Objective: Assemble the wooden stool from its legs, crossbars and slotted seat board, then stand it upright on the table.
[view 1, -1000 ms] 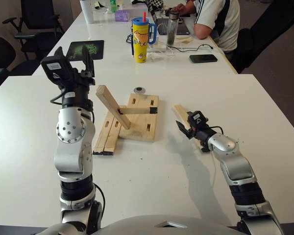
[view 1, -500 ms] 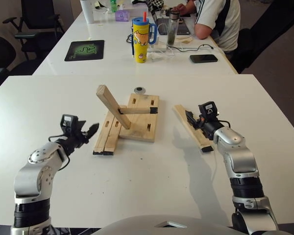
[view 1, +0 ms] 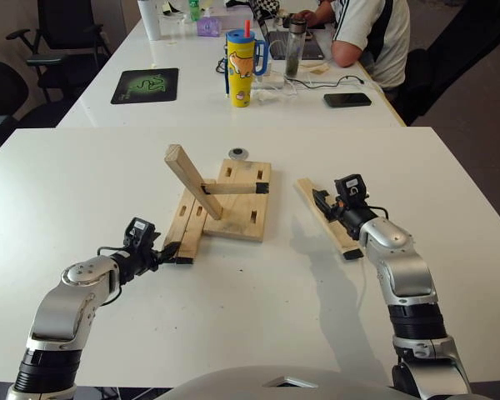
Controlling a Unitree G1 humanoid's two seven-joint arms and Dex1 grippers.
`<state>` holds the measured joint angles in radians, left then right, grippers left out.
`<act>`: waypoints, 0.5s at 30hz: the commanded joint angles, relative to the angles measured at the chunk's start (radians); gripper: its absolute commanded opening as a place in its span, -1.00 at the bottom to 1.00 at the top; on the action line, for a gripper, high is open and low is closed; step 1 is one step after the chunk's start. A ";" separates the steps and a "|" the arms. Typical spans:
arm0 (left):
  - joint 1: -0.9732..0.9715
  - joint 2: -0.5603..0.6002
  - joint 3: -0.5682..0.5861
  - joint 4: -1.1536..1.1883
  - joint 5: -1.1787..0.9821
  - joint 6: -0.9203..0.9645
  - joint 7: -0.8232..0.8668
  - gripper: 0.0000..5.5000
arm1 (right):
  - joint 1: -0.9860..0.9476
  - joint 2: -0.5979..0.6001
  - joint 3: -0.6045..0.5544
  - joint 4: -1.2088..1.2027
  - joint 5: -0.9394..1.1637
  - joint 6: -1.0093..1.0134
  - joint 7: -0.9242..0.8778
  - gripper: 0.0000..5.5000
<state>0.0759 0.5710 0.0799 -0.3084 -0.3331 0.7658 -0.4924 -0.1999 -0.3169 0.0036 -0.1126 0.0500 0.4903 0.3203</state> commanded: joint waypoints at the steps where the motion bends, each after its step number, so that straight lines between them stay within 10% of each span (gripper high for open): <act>1: -0.002 0.006 -0.033 0.028 0.028 -0.002 -0.001 0.12 | 0.009 0.000 0.008 -0.013 -0.004 0.001 -0.004 0.11; 15: -0.029 -0.002 -0.047 0.040 0.086 -0.054 0.029 0.12 | 0.020 0.004 0.031 -0.031 -0.016 -0.005 -0.011 0.11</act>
<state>0.0647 0.5712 0.0295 -0.2524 -0.2530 0.7155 -0.4648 -0.1840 -0.3167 0.0260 -0.1291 0.0459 0.4895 0.3158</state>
